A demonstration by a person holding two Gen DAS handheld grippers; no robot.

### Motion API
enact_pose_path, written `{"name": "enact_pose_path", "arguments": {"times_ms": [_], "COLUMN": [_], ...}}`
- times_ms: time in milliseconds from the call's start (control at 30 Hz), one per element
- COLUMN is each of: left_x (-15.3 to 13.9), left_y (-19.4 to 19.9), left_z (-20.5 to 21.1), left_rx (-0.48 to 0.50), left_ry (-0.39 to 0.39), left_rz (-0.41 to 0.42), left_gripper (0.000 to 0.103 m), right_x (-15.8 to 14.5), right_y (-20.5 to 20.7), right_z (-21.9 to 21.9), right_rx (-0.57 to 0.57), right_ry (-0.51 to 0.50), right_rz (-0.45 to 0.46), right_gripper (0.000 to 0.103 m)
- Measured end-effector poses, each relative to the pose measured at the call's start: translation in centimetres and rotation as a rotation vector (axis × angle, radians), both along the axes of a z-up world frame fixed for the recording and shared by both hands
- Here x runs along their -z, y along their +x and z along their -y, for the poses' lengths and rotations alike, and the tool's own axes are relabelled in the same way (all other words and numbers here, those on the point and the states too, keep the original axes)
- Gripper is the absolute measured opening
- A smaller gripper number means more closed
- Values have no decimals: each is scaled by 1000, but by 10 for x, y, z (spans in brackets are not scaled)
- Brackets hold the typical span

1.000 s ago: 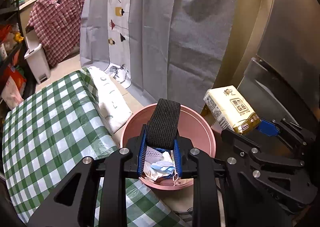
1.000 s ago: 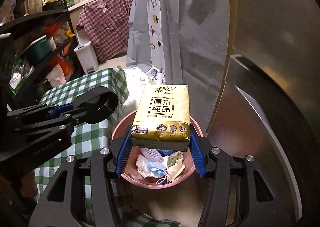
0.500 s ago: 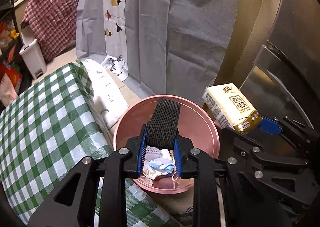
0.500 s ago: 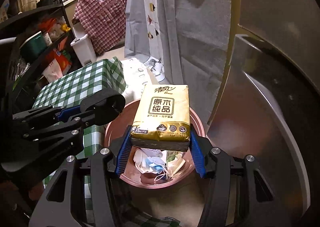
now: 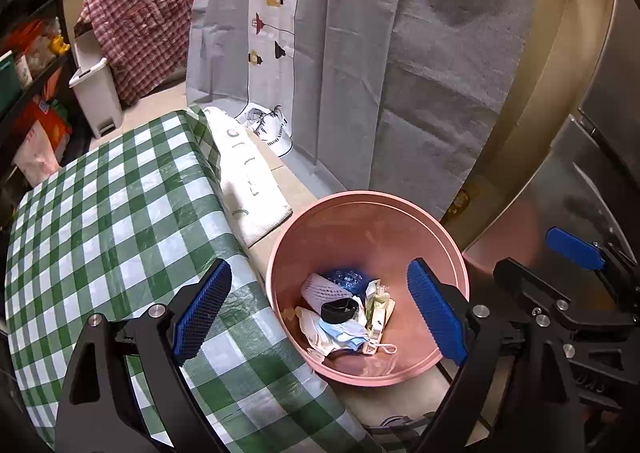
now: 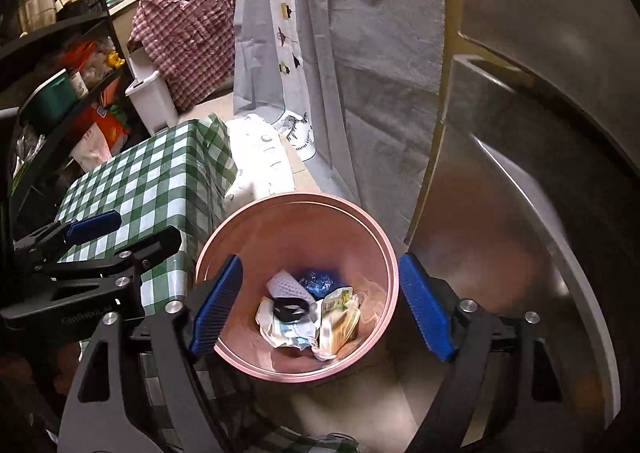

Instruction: Collect trash

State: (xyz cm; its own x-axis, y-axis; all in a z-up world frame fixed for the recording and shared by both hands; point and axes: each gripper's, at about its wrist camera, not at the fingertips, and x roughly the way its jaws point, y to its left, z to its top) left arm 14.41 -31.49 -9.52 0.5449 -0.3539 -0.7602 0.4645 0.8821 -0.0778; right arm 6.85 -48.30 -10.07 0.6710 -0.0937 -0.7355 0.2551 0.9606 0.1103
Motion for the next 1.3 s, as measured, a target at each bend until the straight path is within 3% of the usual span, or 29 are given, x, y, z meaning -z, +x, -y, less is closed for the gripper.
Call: {"name": "enact_pose_path", "arguments": {"times_ms": [100,300,467,633,867,1300], "left_x": [-14,-64,-92,-106,-98,-65], "left_y": [-5,-38,-75,-105,-136,-139], "left_z": [-16,-82,-145,-198,-242,-245], "left_rx": [-36,-146,-211,-271,-342,-315], "left_ry": [-3,-5,42,69,38,15], "left_rz": [50,228,336,384,386,328], "left_gripper": [91,95,95,95,95,95], "right_x": [-10,-50,-89,-107,-105,-69], "right_y": [-4,-24,-46,-72,-95,-114], "right_z": [-6,-39,-100,-156,-190,-205], "right_rx": [-3,-32,-128,-195,-185,-113], "right_ry": [-11,-13,-84,-128,-69,-140], "right_rz": [34,181,322,419,412,295], "right_gripper": [86,96,98,98,98,98]}}
